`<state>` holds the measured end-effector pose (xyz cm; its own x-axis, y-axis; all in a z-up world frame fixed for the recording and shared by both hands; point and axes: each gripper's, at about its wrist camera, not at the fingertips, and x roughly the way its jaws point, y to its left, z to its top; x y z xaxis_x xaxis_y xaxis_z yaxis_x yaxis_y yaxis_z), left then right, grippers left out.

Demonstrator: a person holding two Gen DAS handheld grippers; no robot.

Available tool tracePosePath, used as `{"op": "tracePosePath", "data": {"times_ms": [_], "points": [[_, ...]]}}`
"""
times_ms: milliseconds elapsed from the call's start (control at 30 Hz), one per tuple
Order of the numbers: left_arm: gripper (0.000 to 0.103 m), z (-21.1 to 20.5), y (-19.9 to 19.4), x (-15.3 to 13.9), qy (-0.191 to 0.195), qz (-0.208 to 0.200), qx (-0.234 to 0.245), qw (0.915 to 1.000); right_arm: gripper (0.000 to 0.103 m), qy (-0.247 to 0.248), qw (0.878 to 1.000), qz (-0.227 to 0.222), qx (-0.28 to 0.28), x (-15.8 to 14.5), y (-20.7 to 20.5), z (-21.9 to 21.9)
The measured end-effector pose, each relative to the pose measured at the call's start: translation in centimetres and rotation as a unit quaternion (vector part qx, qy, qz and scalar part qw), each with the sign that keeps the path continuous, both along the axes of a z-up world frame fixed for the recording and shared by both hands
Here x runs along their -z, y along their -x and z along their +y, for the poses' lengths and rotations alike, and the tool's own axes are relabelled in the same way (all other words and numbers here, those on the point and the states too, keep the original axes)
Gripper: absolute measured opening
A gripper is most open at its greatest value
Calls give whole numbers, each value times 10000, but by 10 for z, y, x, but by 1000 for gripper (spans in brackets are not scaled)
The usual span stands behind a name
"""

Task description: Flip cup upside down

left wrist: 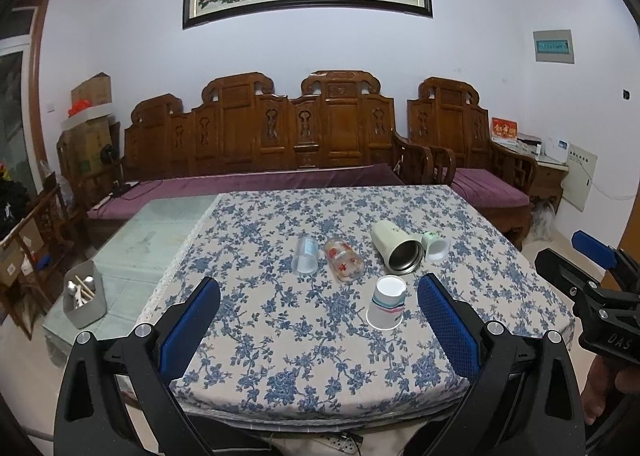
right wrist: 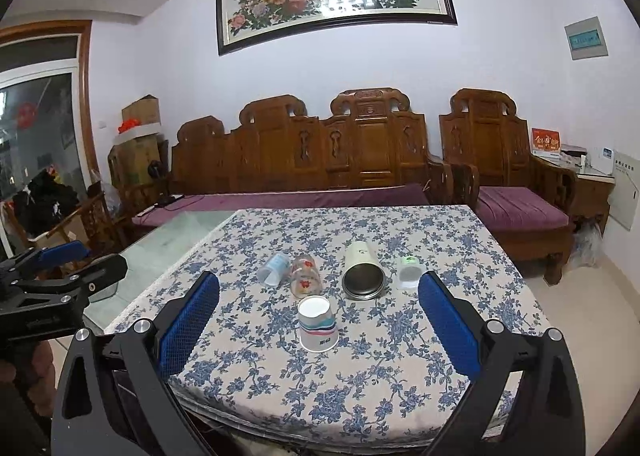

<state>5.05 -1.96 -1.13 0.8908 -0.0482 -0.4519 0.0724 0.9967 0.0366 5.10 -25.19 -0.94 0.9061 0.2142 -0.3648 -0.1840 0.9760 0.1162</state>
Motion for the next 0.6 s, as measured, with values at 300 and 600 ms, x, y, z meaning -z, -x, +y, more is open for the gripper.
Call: {"op": "tracePosePath", "data": {"times_ms": [300, 600], "points": [[95, 1, 1, -1, 31, -18, 3, 10000, 100, 23, 10000, 4, 25, 1, 1, 2], [95, 1, 2, -1, 28, -24, -9, 10000, 100, 16, 10000, 14, 28, 1, 0, 1]]}}
